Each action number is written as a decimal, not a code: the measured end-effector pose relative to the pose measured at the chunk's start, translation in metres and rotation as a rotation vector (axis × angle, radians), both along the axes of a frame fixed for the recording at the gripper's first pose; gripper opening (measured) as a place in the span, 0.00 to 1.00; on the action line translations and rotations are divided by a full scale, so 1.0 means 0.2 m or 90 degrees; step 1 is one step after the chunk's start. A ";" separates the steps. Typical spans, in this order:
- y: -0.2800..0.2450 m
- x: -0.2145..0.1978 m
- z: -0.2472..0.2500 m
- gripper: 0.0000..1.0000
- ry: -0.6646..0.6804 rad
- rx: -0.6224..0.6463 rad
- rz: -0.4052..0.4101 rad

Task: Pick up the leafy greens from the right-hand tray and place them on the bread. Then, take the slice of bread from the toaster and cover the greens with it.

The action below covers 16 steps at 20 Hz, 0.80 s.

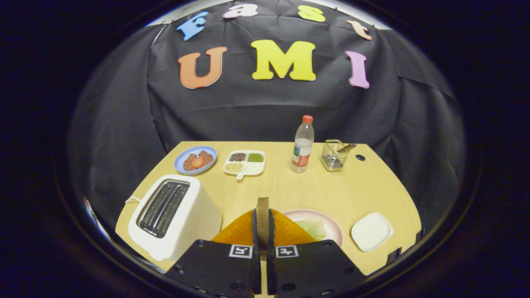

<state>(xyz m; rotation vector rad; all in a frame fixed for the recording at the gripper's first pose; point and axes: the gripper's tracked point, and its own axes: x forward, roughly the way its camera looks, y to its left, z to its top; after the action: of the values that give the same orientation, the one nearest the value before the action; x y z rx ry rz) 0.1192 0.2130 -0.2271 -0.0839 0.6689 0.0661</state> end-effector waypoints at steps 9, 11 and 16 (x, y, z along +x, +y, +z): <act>-0.35 0.07 -0.20 0.07 0.007 0.085 -0.053; -0.41 0.07 -0.23 0.08 0.005 0.095 -0.046; -0.59 0.07 -0.36 0.09 0.003 0.093 -0.052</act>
<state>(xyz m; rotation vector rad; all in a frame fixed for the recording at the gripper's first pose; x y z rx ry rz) 0.1328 0.0959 -0.2990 0.0840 0.6694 0.0356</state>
